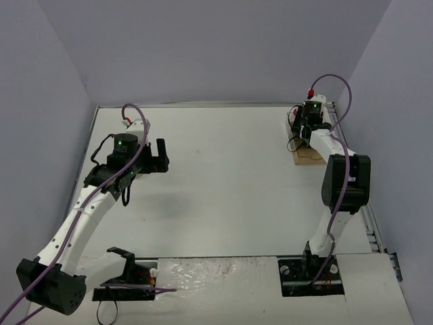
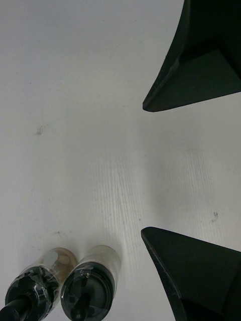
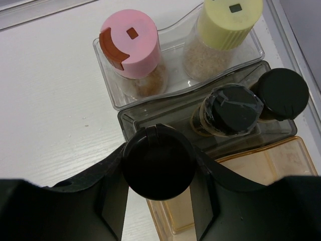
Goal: Organize the condiment bottles
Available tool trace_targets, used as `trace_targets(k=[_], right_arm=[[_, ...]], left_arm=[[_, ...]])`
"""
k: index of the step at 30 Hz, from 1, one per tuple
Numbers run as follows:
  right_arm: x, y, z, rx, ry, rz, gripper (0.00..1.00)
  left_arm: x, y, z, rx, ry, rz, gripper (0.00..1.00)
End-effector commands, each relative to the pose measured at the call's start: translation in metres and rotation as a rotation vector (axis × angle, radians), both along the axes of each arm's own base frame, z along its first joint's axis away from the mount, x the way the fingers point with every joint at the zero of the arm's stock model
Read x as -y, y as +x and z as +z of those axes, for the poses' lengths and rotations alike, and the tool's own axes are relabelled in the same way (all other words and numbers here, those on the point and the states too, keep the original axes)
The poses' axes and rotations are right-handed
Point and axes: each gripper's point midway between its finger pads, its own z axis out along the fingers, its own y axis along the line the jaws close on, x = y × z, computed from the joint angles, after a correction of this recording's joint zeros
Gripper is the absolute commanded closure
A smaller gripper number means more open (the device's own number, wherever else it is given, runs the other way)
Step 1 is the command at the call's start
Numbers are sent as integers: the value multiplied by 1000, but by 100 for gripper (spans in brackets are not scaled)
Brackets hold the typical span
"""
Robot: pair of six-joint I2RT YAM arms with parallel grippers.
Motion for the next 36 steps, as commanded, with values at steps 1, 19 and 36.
trace_targets(k=[1, 19, 36], right_arm=[[9, 29, 35, 137, -2, -41, 94], [6, 24, 1, 61, 42, -41, 41], [-55, -78, 119, 242, 243, 187, 7]], left_arm=[[1, 10, 22, 81, -36, 8, 3], [-4, 13, 23, 81, -57, 30, 3], [-91, 4, 10, -50, 96, 466, 3]])
